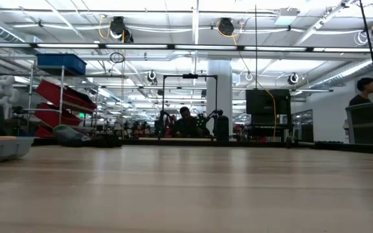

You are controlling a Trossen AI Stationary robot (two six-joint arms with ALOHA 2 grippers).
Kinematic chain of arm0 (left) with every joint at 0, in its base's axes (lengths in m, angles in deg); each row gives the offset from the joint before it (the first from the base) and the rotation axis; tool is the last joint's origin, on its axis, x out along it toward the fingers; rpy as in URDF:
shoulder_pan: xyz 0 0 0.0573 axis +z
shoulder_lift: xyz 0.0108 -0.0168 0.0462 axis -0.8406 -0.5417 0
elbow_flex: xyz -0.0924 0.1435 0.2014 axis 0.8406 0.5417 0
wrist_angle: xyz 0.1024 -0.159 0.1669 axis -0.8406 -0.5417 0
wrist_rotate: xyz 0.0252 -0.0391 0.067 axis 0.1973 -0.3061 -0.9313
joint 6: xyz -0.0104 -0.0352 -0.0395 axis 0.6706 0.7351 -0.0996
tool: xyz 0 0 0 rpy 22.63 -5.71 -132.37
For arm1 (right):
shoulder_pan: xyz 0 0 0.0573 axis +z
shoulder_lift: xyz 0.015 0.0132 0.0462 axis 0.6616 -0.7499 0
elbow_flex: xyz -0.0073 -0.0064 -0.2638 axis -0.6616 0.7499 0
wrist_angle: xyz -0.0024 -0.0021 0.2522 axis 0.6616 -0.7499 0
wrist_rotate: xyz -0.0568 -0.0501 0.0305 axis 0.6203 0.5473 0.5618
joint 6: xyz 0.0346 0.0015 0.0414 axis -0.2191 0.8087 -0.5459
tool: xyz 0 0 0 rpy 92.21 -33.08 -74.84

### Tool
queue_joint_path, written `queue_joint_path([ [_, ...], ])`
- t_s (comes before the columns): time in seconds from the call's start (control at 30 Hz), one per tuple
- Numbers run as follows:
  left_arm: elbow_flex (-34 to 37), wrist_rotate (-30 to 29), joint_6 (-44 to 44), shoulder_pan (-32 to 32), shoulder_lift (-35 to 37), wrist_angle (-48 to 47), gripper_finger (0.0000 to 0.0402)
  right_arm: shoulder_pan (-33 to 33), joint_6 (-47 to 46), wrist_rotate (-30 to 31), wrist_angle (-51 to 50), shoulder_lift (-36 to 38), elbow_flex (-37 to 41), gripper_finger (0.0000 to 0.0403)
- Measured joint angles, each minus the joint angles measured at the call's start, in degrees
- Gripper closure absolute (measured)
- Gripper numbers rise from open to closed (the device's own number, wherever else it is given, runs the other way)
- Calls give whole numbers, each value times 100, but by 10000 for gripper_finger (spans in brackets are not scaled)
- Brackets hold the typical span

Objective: Coil cords
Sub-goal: Coil the white cable wire into the spool

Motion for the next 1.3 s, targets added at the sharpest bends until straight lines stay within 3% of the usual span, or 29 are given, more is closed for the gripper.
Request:
queue_joint_path([
  [0.3,138,-493,78,-164,-2,30,304,-331,325,151,-330,-745,0,403],
  [0.63,151,-575,173,-172,-4,24,304,-604,1255,1147,-88,-2111,0,403],
  [1.13,151,-577,316,-128,-4,11,304,-1006,2042,1078,570,-3496,0,403],
  [1.3,151,-575,318,-128,-4,12,304,-1138,1978,665,612,-3683,0,403],
])
